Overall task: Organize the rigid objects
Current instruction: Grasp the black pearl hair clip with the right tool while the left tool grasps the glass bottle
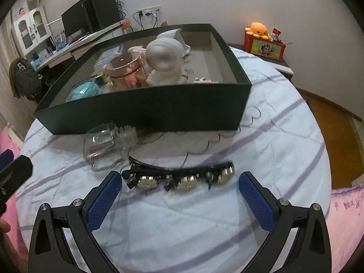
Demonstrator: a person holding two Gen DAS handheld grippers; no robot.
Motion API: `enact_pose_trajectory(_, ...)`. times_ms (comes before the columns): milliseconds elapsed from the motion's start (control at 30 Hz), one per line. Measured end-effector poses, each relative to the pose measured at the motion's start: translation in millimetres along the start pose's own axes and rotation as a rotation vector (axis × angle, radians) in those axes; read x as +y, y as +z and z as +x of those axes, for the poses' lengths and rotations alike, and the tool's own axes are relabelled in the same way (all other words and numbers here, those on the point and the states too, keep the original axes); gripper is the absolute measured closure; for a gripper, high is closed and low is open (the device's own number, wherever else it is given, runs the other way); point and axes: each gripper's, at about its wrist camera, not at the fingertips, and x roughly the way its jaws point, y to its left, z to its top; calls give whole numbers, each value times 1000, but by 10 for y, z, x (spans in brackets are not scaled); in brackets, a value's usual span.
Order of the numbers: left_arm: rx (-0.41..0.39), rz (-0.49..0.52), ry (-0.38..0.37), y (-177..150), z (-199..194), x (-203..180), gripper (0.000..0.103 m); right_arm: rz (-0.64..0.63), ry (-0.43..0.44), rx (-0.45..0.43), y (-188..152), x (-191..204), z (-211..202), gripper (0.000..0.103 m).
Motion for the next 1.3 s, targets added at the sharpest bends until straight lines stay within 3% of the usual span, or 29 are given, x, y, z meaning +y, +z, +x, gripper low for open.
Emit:
enact_pose_trajectory(167,17,4,-1,8,109,-50,0,-67,-16,-4,5,59,22,5)
enact_pose_trajectory(400,31,28,-18,42,205,-204,0,-61,15,-28,-19,-32,-70,6)
enact_pose_trajectory(633,58,52,-58,97,344,-436,0,-33,-57,-41,-41,-292,-155,6)
enact_pose_trajectory(833,83,78,-38,126,631,-664,1,-28,-76,-47,-24,-414,-182,5)
enact_pose_trajectory(900,99,79,-38,129,738,-693,7,-22,-72,-47,-17,-459,-180,5)
enact_pose_trajectory(933,115,71,-53,130,787,-689,16,-20,-72,-47,-17,-482,-178,5)
enact_pose_trajectory(1000,108,87,-49,127,804,-718,18,-17,-71,-45,-21,-515,-172,5)
enact_pose_trajectory(1133,98,101,-95,110,749,-752,42,-2,-63,-46,-22,-560,-174,5)
enact_pose_trajectory(1300,97,62,-146,115,697,-627,44,0,-55,-51,-21,-535,-207,5)
